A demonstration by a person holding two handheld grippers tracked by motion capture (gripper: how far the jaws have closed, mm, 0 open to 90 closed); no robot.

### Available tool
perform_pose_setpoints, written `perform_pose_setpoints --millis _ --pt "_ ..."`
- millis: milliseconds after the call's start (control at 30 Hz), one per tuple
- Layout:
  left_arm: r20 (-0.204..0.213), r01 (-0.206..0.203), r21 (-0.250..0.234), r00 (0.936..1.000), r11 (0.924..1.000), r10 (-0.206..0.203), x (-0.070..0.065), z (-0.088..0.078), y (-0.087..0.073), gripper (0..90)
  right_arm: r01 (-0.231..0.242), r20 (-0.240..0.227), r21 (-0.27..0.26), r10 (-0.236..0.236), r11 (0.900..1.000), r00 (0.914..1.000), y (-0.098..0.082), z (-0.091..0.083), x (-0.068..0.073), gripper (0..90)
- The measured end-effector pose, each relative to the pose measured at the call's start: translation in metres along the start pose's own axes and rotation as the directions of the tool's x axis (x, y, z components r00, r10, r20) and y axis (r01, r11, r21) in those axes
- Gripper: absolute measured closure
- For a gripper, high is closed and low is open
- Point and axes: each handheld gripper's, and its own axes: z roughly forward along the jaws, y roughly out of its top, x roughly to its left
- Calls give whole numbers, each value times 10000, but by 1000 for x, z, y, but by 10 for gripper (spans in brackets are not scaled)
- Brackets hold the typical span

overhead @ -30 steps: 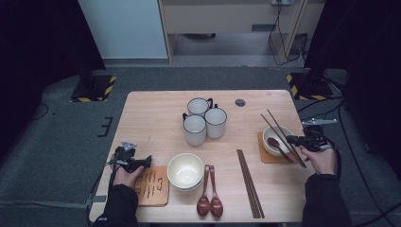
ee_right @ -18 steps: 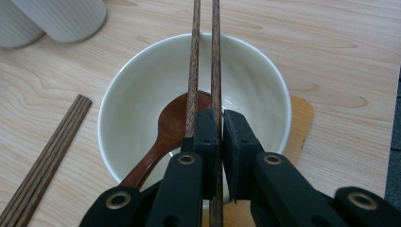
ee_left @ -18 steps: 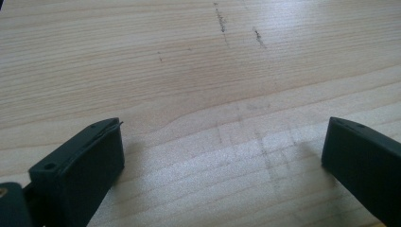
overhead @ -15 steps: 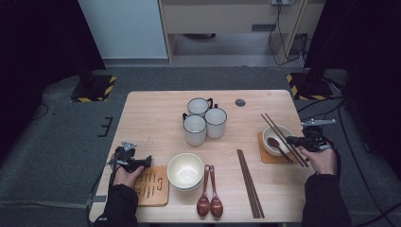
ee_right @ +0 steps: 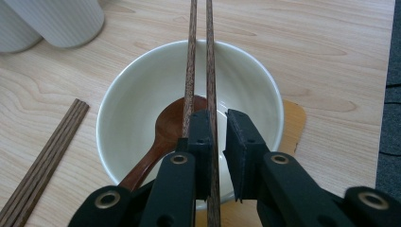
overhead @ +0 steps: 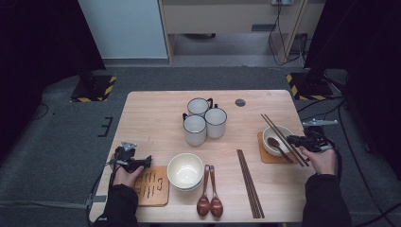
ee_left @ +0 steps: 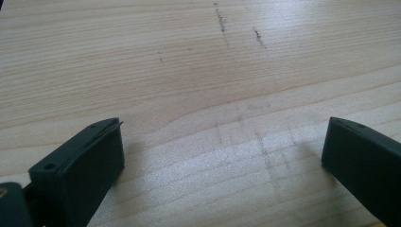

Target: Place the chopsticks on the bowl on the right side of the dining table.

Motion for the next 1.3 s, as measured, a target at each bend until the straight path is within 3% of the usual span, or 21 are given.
perform_pose_setpoints --millis 633,1300 --pt "-1 4 -3 10000 10000 -4 0 0 0 0 342 -47 129 -341 9993 9994 -2 1 4 851" --pt "-1 1 -2 10000 10000 -1 0 0 0 0 222 -129 71 -221 9997 9997 0 3 5 849"
